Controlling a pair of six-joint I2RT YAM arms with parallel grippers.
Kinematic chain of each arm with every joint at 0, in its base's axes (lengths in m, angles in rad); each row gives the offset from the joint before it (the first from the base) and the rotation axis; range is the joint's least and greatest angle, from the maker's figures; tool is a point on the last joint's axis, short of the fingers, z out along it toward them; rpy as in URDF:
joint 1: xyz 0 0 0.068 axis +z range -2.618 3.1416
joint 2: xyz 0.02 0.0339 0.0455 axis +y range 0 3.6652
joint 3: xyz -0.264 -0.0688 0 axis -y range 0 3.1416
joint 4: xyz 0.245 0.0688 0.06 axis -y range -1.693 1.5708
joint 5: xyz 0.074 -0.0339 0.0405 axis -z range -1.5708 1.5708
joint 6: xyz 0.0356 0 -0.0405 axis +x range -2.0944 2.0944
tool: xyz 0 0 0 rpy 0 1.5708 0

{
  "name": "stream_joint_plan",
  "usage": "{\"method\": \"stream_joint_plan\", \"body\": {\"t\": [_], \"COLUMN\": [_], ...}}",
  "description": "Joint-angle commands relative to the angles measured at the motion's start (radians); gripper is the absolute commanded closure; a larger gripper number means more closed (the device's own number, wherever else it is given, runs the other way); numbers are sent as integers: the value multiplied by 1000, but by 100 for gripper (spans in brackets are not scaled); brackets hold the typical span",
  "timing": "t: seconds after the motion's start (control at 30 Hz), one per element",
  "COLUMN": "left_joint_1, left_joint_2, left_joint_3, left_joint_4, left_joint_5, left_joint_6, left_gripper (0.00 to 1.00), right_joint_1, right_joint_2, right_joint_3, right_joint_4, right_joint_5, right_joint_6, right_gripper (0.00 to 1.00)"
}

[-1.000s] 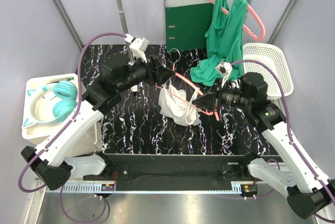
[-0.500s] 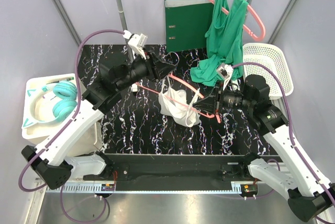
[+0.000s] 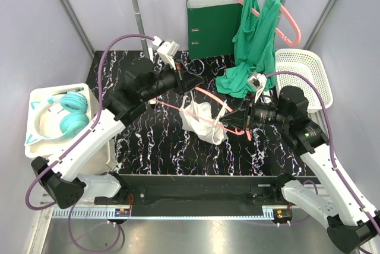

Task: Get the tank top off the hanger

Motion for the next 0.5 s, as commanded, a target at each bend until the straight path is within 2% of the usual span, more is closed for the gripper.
{"method": "stream_joint_plan", "body": {"t": [0.0,0.03,0.07,0.13,0.17,0.3,0.33,0.4,0.47], "left_joint_1": [-19,-25,-33,-45,-59,-87,-97,-105,-107], "left_joint_2": [-32,-46,-55,-77,-83,-110,-112,-115,-118], "left_joint_3": [51,50,47,41,39,28,28,27,16], "left_joint_4": [21,16,15,13,14,18,18,18,19], "left_joint_5": [-119,-150,-212,-274,-335,-460,-478,-523,-550], "left_joint_6": [12,21,36,55,70,118,147,164,174], "left_gripper": [100,100,100,100,100,100,100,100,100], "right_joint_1": [6,6,6,7,6,6,6,6,6], "right_joint_2": [-29,-29,-28,-28,-29,-20,-14,7,21], "right_joint_3": [15,15,18,26,31,75,94,149,196], "right_joint_4": [41,30,6,-37,-53,-169,-236,-300,-355], "right_joint_5": [75,91,135,219,256,440,516,587,657], "right_joint_6": [4,7,20,54,68,102,85,56,27], "right_gripper": [65,60,51,41,33,22,21,15,14]}}
